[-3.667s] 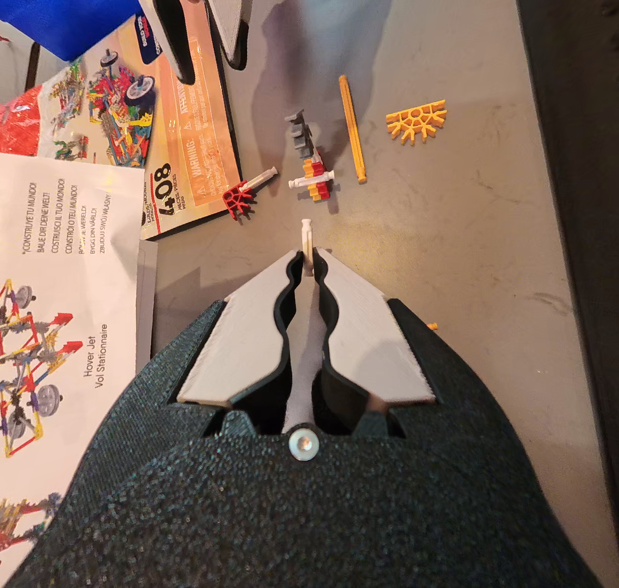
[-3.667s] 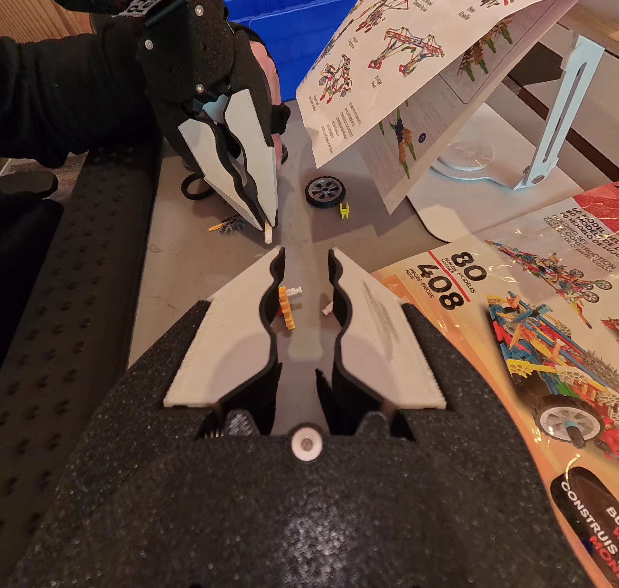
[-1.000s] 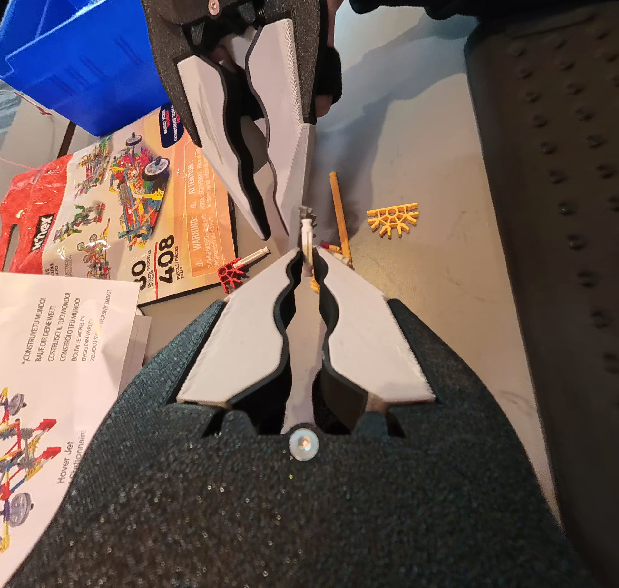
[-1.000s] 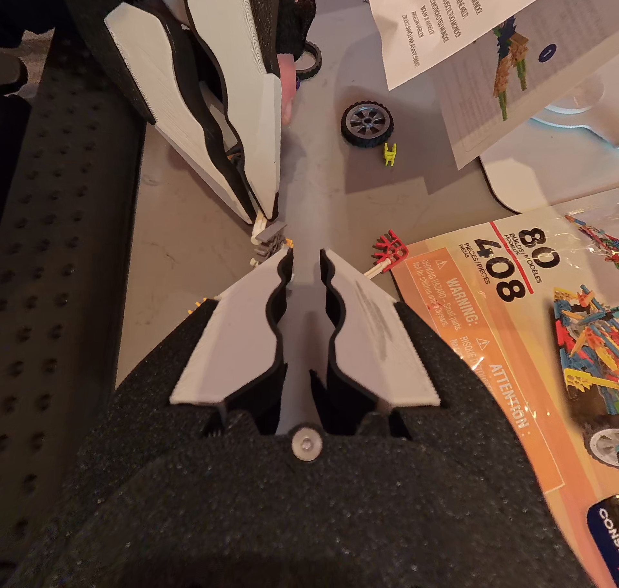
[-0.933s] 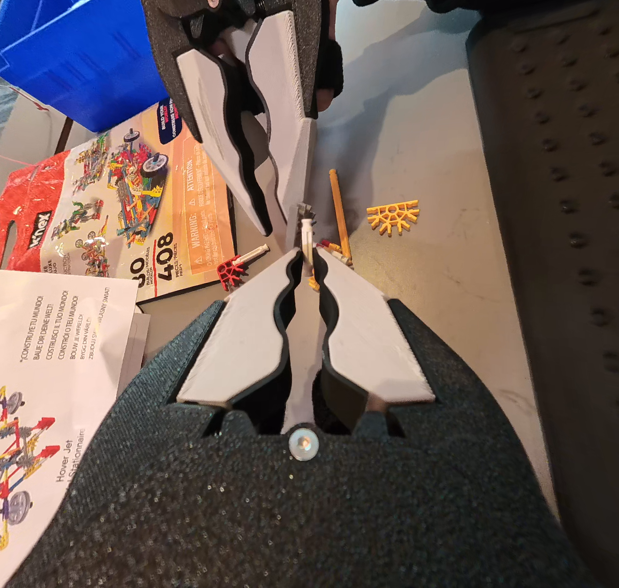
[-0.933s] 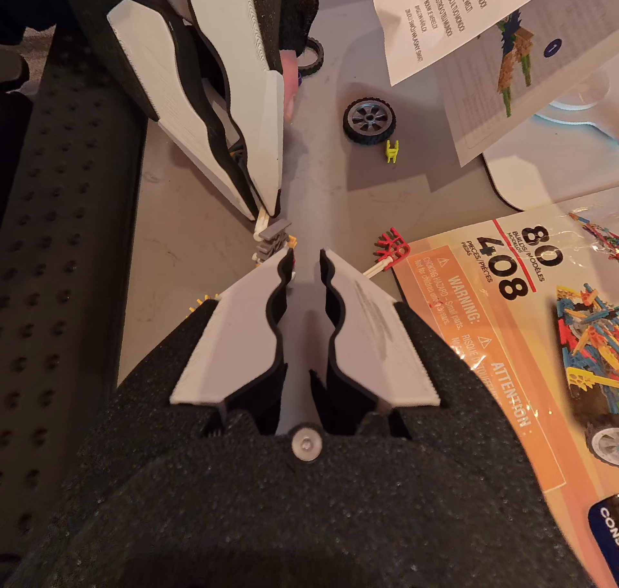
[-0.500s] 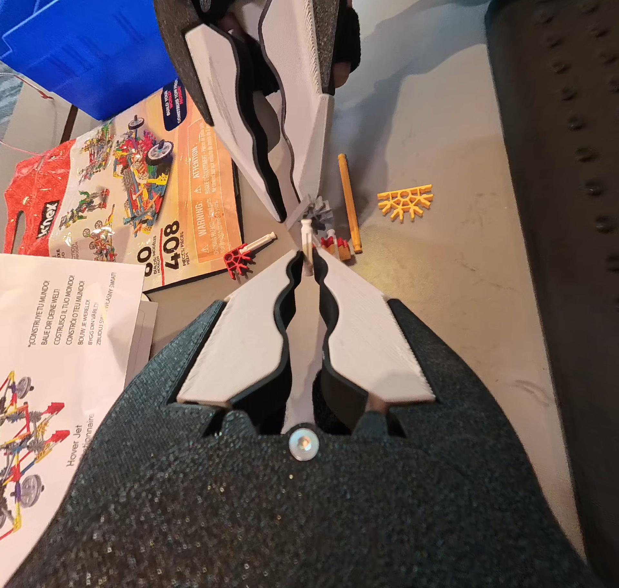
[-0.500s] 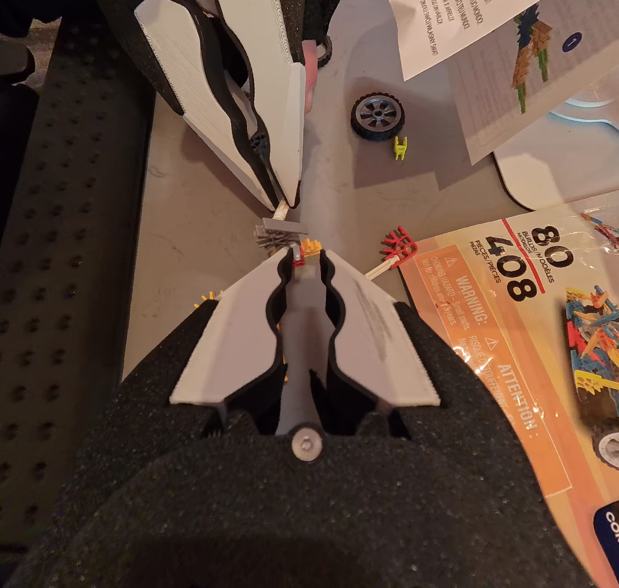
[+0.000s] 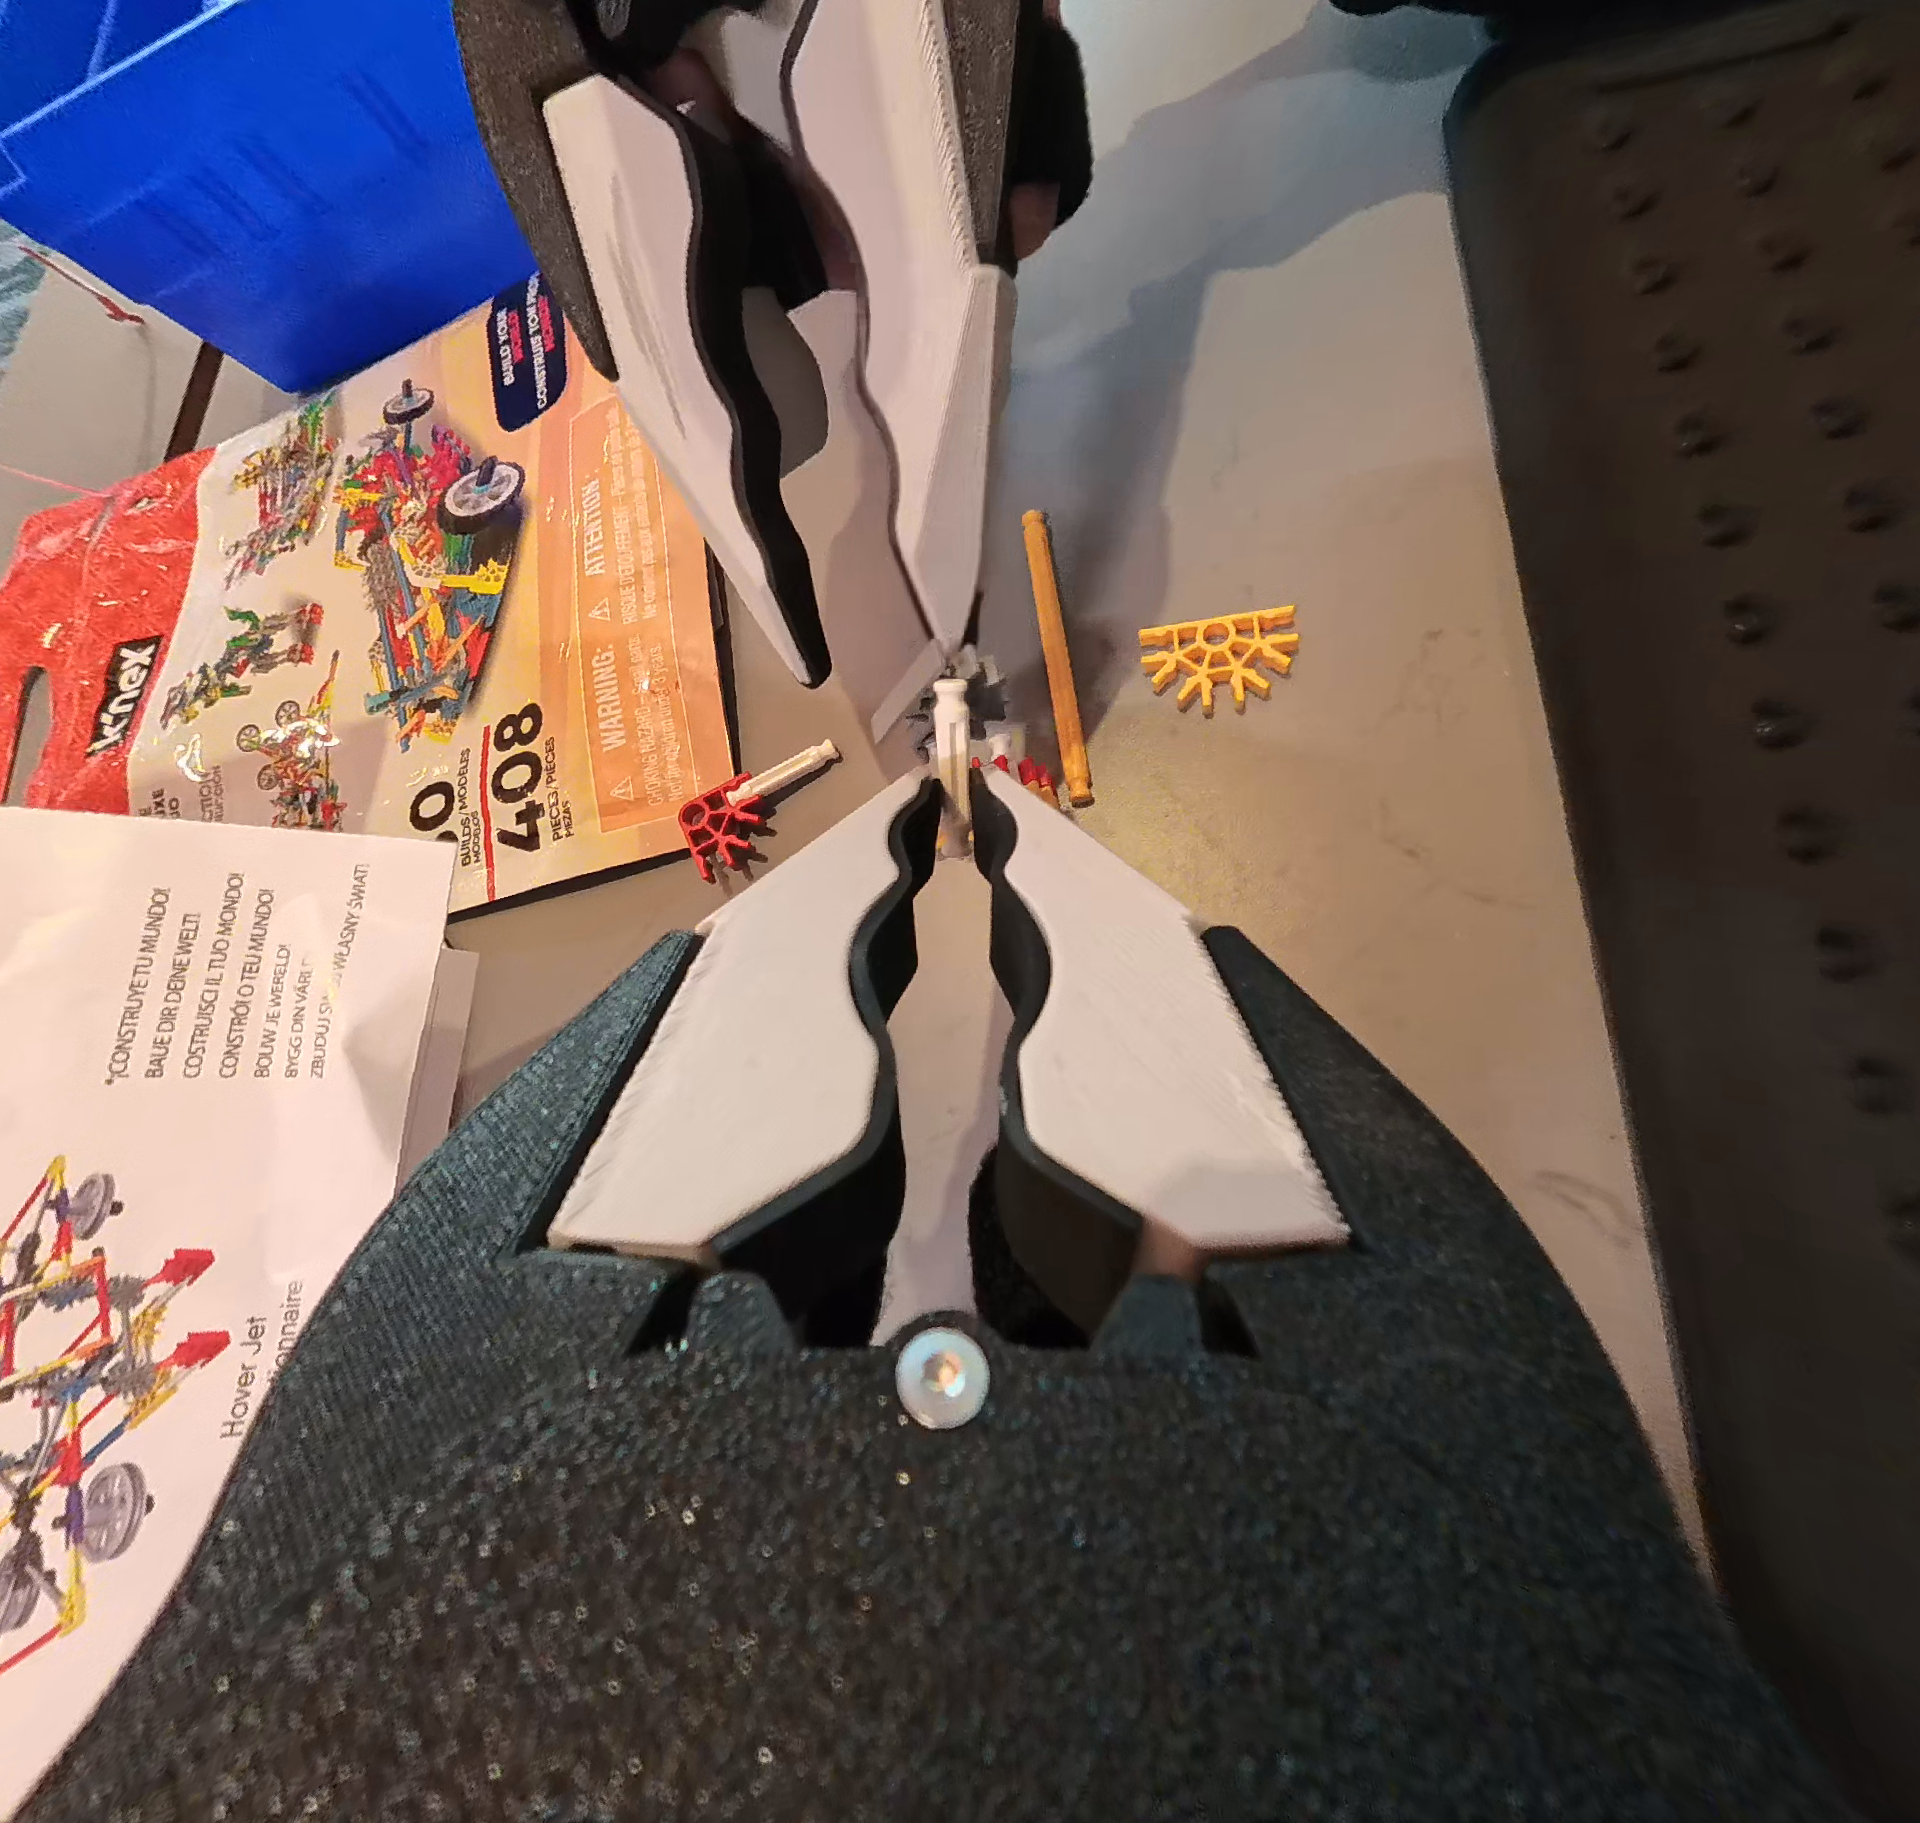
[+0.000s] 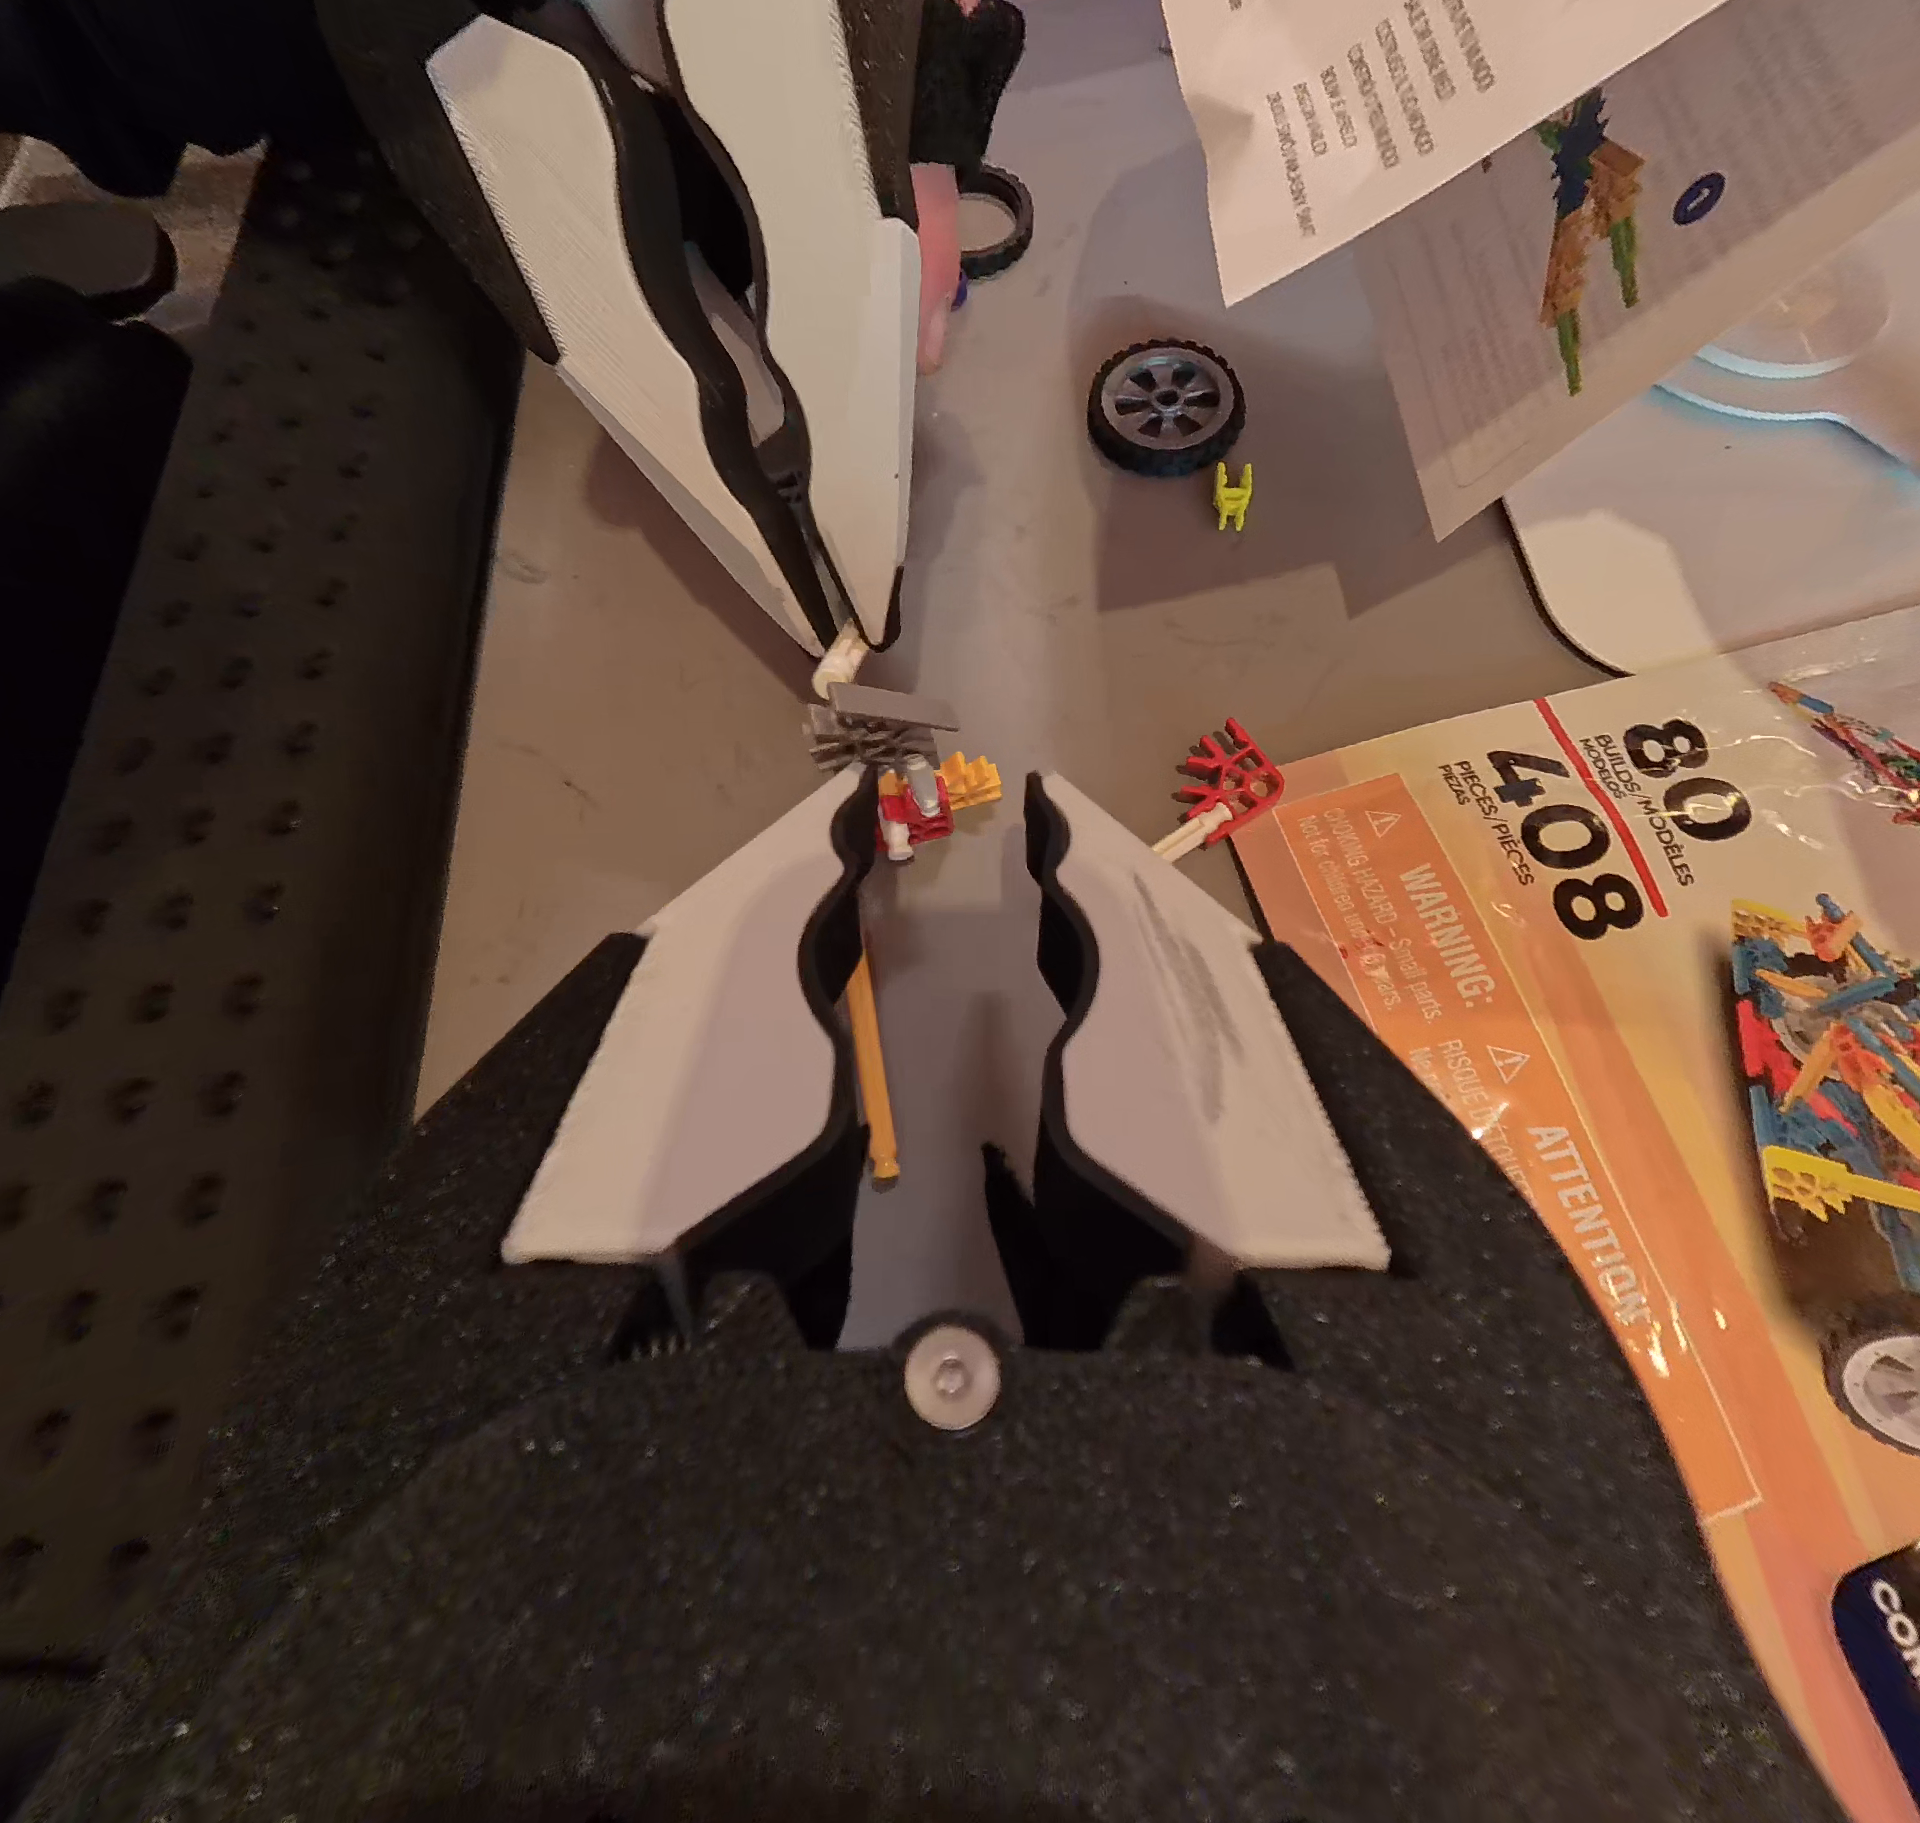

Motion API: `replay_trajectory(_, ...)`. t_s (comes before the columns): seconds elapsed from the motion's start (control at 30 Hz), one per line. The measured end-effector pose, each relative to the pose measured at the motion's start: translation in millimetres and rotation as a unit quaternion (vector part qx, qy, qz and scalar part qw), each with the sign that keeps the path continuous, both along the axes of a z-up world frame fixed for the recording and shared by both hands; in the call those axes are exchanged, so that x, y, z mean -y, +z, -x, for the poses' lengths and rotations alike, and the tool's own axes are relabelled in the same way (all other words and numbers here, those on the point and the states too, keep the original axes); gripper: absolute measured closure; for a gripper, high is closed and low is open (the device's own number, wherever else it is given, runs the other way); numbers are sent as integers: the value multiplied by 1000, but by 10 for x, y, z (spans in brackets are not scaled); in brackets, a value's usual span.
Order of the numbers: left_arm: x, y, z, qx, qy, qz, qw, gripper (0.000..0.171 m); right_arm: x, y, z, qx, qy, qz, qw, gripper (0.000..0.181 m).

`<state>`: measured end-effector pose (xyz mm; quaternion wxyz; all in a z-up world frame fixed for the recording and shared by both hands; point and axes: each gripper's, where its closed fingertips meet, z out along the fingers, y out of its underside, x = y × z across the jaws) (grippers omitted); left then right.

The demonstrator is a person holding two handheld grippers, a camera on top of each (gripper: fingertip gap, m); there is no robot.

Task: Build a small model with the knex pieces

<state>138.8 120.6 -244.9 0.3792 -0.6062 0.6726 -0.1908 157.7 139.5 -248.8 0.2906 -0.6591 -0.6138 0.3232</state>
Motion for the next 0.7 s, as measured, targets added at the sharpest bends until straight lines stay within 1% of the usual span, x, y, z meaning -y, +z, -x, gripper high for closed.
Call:
replay_trajectory(0.13,3,-5,-22,-1,5,3,1000,166,42,32,25,-11,9,6,1000,144)
replay_trajectory(0.23,10,-11,-33,-5,7,1,1000,167,64,22,43,-12,13,12,1000,140)
replay_trajectory(0.43,17,-9,-35,-11,7,-6,1000,167,79,-17,63,-5,14,16,1000,139)
replay_trajectory(0.7,6,-47,-23,-18,6,-9,1000,167,18,-48,42,6,0,7,1000,139)
